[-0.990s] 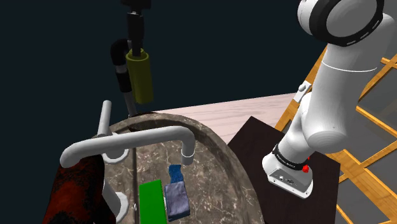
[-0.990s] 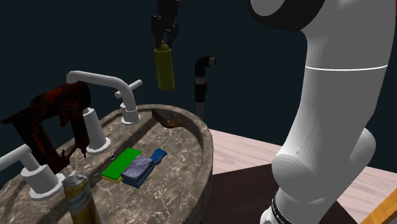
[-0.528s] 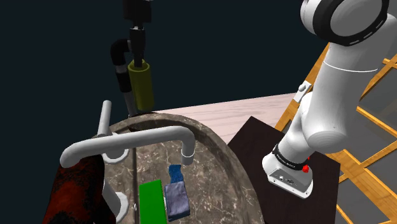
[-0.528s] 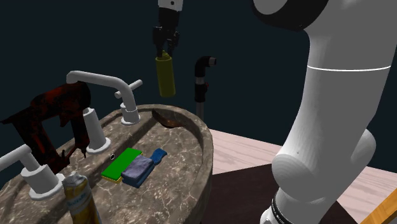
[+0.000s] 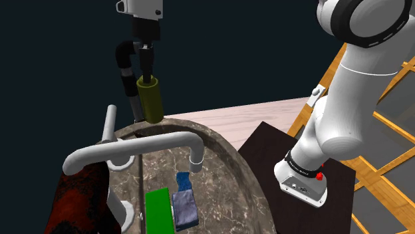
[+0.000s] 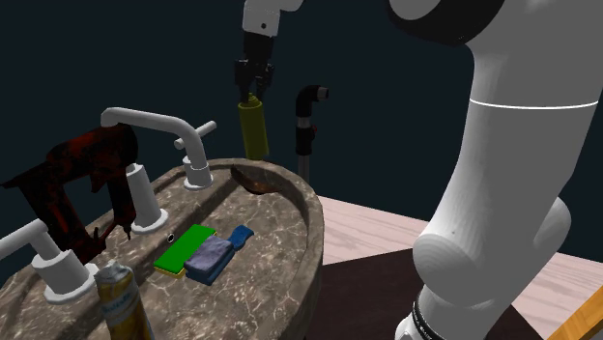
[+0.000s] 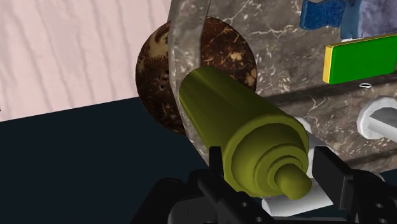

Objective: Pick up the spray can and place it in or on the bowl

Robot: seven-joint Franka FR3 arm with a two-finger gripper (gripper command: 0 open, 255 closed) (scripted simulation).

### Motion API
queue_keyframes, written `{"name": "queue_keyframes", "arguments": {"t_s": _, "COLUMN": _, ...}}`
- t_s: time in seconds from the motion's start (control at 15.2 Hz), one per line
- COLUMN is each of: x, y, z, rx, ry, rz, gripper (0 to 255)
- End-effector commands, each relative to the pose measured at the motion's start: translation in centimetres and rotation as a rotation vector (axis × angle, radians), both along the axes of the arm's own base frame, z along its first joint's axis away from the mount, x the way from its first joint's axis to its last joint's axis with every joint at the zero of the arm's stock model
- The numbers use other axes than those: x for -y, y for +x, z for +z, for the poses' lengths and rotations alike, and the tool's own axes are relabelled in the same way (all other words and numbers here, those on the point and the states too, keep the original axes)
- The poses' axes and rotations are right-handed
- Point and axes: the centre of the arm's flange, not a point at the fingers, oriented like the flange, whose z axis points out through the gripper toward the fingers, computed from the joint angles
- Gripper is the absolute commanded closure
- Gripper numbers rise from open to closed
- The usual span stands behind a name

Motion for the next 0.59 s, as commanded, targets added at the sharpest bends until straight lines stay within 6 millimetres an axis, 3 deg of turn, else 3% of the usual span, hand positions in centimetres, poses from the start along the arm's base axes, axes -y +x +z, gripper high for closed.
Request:
{"name": "queue_keyframes", "arguments": {"t_s": 0.0, "x": 0.0, "y": 0.0, "z": -1.0, "rx": 0.001, "ry": 0.001, "rz": 0.000, "gripper": 255}}
{"name": "queue_keyframes", "arguments": {"t_s": 0.53, "x": 0.0, "y": 0.0, "z": -5.2, "rx": 0.001, "ry": 0.001, "rz": 0.000, "gripper": 255}}
